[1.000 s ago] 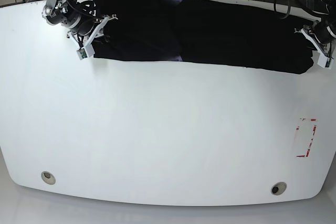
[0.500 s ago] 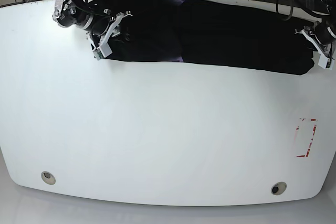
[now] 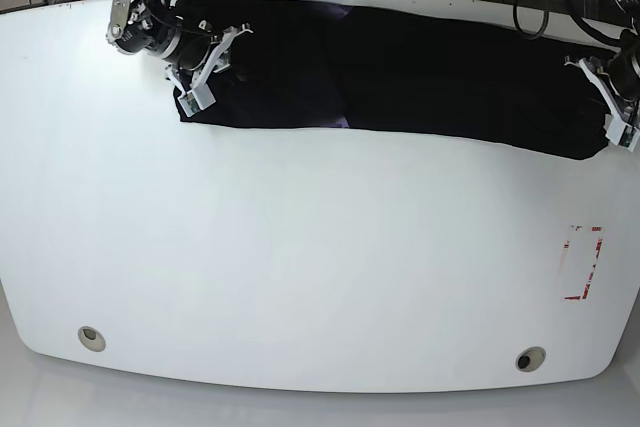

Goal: Layout the t-shirt on the table in an organized manner, then fold the t-shirt properly
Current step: 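Fold the strip end with the left gripper toward the right gripper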

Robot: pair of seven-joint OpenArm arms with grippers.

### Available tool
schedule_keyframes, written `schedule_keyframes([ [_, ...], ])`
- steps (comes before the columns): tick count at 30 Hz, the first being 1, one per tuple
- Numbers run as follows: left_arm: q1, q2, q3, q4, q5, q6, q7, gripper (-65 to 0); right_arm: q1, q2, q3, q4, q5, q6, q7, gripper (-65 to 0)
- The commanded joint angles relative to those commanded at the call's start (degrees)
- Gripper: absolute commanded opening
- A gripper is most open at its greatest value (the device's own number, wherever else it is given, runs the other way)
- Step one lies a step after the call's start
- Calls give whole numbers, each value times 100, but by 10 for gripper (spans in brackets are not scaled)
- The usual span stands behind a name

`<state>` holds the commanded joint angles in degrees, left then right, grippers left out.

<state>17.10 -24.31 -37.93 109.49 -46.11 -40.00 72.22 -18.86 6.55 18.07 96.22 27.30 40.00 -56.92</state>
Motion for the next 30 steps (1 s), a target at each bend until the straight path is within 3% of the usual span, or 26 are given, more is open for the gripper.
schedule_keyframes([
  [6, -334, 264, 360, 88, 0, 0, 545, -636, 9, 0, 0, 0, 0, 0, 0, -560],
  [24, -923, 1266, 2418, 88, 0, 0, 778, -635, 9, -35, 0, 0, 9, 0, 9, -561],
  [30, -932, 1292, 3007, 88, 0, 0, 778, -633, 9, -35, 0, 0, 26, 0, 9, -561],
])
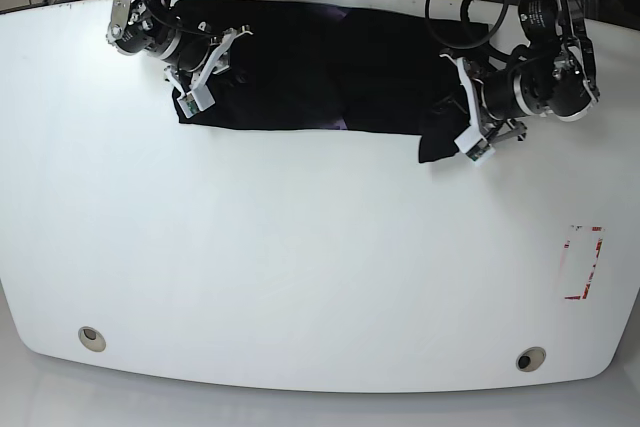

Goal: Layout the t-shirt on the table in an organized manner, then fold the t-shirt properly
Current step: 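Fold the strip end with the left gripper toward the right gripper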

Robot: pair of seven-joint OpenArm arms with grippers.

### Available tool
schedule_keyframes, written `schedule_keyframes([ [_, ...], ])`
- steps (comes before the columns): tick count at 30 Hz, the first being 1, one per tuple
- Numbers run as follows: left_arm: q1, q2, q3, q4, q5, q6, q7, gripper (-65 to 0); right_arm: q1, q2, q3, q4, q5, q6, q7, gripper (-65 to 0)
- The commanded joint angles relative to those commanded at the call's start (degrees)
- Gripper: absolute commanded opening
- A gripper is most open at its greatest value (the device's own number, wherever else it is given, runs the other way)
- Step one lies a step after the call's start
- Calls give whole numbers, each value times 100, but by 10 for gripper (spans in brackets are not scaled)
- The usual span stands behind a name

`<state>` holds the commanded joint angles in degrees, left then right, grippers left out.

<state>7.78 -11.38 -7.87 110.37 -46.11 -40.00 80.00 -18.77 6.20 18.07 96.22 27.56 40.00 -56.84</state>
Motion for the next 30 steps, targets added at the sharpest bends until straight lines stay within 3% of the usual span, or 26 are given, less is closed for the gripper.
schedule_keyframes([
  [7, -9, 0, 264, 0, 26, 0, 0, -594, 0, 0, 0, 0, 0, 0, 0, -561],
  [18, -26, 26, 844, 0, -26, 0, 0, -432, 0, 0, 0, 9, 0, 0, 0, -561],
  [23, -88, 26, 1169, 18, -589, 0, 0, -411, 0, 0, 0, 9, 0, 0, 0, -561],
  [27, -202, 0, 923, 18, -1213, 0, 0, -410, 0, 0, 0, 9, 0, 0, 0, -561],
  [30, -299, -44, 527, 18, -1415, 0, 0, -410, 0, 0, 0, 9, 0, 0, 0, -561],
])
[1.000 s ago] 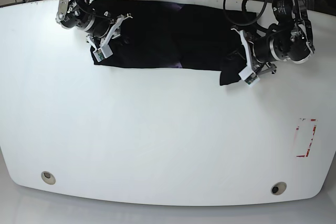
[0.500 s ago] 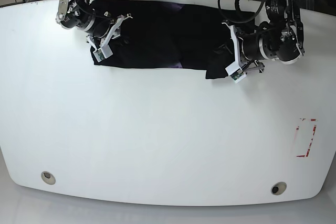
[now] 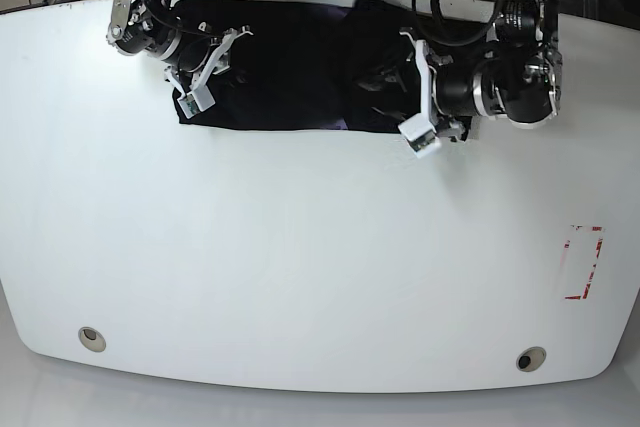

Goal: Layout the t-shirt on the table in an organized manner, then fold the t-shirt properly
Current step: 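Fold the strip end with the left gripper toward the right gripper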

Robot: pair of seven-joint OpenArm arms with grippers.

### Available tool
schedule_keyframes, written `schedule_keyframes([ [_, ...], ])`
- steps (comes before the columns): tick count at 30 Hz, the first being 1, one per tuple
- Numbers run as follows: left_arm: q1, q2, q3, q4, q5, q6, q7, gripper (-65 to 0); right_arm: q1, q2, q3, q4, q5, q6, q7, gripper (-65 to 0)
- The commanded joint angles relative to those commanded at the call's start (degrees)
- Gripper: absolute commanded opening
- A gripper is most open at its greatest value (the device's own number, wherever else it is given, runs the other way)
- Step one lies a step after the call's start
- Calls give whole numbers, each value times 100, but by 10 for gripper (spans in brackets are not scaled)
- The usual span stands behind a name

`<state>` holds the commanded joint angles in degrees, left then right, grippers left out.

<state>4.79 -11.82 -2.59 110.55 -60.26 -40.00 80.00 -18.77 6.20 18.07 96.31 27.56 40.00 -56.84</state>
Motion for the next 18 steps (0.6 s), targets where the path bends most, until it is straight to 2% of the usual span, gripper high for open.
schedule_keyframes([
  [4, -18, -167, -501, -26, -18, 0, 0, -410, 0, 0, 0, 0, 0, 0, 0, -561],
  [8, -53, -290, -826, -35, 229, 0, 0, -410, 0, 0, 0, 0, 0, 0, 0, -561],
  [13, 9, -536, -844, -44, 1055, 0, 0, -410, 62, 0, -9, 18, 0, 0, -9, -561],
  [18, 211, -545, -721, -35, 1574, 0, 0, -426, 88, 0, -9, 299, 0, 0, -44, -558],
])
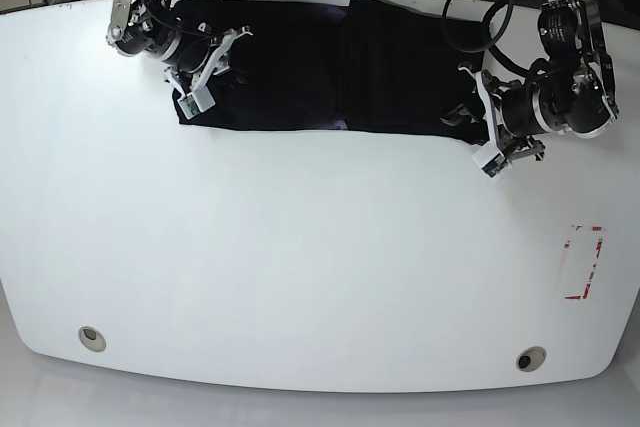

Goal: Layout the t-shirt on the table in an organized manner, then fold the t-shirt properly
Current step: 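Fold the strip end with the left gripper toward the right gripper, then fold the strip end with the right gripper toward the left gripper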

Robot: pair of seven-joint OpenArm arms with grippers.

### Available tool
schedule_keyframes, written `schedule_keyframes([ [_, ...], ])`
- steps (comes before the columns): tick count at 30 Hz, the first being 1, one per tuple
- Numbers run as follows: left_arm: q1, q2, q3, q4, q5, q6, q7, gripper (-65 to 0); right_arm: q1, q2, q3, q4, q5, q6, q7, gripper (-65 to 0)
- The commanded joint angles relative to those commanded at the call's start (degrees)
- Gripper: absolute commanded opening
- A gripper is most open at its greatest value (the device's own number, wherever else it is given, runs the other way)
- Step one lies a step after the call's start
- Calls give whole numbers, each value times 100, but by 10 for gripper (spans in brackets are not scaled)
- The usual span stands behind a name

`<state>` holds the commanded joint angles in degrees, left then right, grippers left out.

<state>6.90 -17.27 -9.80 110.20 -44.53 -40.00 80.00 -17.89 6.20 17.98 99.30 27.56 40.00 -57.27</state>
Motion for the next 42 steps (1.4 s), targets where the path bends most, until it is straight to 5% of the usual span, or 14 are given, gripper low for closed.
schedule_keyframes([
  [6, 255, 44, 79, -62, 1020, 0, -365, -622, -9, -18, 0, 958, 9, 0, -422, -558],
  [10, 343, 18, 519, -308, 1714, 0, -927, -626, 26, -211, 44, 1618, 9, 0, -826, -556],
  [16, 352, 114, 695, -730, 2092, 0, -1007, -625, 44, -290, 519, 1714, 360, 0, -1020, -542],
  [20, 308, 246, 668, -1178, 2321, 0, -1033, -624, 26, -290, 1073, 1697, 818, 0, -1020, -388],
  [24, 273, 255, 686, -1538, 2514, 0, -1543, -624, 44, -281, 1732, 1503, 1231, 0, -1029, -157],
  [29, 273, 255, 686, -1837, 2681, 0, -1815, -624, 44, -114, 2286, 1169, 1820, 0, -1037, 0],
  [35, 264, 255, 668, -1925, 2760, 0, -1815, -624, 44, 229, 2646, -79, 2725, 0, -1037, -68],
  [42, 273, 237, 510, -1925, 2760, 0, -1807, -624, 9, 431, 2769, -985, 3033, 0, -1037, -111],
])
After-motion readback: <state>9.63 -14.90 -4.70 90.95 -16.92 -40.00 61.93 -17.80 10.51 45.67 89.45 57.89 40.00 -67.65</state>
